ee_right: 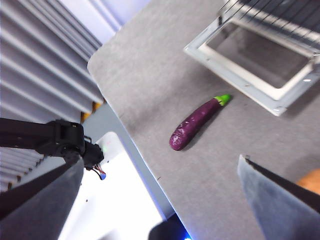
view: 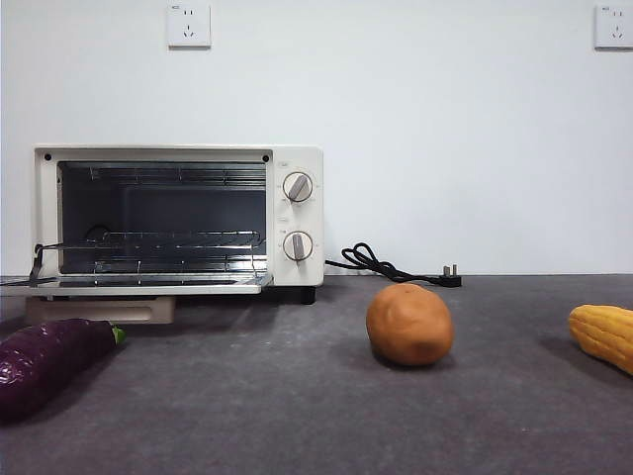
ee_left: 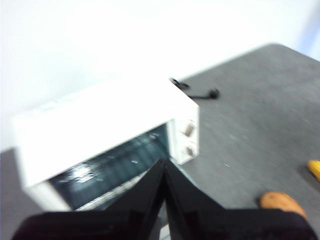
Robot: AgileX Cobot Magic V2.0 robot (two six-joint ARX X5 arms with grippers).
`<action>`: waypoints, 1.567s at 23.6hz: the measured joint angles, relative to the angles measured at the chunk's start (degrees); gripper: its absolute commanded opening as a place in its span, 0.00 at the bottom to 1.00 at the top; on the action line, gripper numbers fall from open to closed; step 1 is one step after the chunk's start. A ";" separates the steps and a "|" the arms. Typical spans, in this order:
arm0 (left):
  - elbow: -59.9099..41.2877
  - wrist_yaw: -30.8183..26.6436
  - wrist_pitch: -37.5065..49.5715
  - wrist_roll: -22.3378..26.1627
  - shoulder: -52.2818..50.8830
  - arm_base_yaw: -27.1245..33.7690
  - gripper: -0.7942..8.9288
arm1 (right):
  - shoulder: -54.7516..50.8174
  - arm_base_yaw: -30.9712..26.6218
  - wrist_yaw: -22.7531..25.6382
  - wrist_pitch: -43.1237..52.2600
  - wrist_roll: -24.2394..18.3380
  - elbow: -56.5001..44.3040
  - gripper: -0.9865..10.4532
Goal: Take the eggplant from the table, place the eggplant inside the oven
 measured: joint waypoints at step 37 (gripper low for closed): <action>-0.07 -7.96 -18.69 0.72 -19.21 0.02 0.08 | 39.39 28.79 29.86 23.21 24.06 0.09 0.61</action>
